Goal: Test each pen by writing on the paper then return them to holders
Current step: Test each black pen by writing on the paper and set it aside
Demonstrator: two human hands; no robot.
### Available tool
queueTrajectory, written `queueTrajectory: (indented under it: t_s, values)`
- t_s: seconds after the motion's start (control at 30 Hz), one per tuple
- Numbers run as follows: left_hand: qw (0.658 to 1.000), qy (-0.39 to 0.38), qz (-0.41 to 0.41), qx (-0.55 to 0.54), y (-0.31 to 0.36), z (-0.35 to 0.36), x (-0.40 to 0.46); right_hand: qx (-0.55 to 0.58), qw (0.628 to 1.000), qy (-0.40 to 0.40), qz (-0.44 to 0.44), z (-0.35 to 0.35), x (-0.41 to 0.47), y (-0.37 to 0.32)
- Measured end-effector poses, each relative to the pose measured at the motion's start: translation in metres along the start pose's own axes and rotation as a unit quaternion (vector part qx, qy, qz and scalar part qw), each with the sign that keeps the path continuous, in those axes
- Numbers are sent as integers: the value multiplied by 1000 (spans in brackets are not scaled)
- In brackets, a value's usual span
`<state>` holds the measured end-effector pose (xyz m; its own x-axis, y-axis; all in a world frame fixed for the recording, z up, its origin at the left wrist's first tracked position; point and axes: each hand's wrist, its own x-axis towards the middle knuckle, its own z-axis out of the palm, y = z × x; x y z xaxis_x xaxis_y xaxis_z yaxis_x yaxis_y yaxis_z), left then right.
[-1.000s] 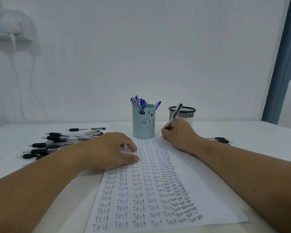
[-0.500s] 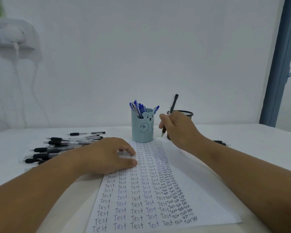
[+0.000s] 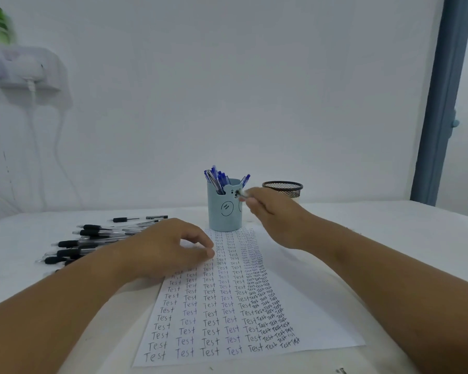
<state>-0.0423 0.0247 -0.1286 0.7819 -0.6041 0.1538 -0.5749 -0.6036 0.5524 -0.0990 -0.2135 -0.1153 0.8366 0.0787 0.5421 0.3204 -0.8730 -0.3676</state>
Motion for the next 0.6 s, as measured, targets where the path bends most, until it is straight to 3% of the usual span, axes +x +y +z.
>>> queueTrajectory:
  t_s: [0.27, 0.37, 0.5, 0.6]
  values:
    - [998, 31, 4, -51, 1, -4, -2, -10, 994, -52, 99, -22, -2, 27]
    - [998, 39, 3, -55, 0, -4, -1, -66, 989, -81, 103, -28, 0, 39]
    - [998, 33, 10, -53, -2, -4, 0, -107, 985, -64, 119, -43, -3, 50]
    - [998, 27, 13, -56, -1, -3, 0, -153, 970, -107, 159, -54, -8, 57]
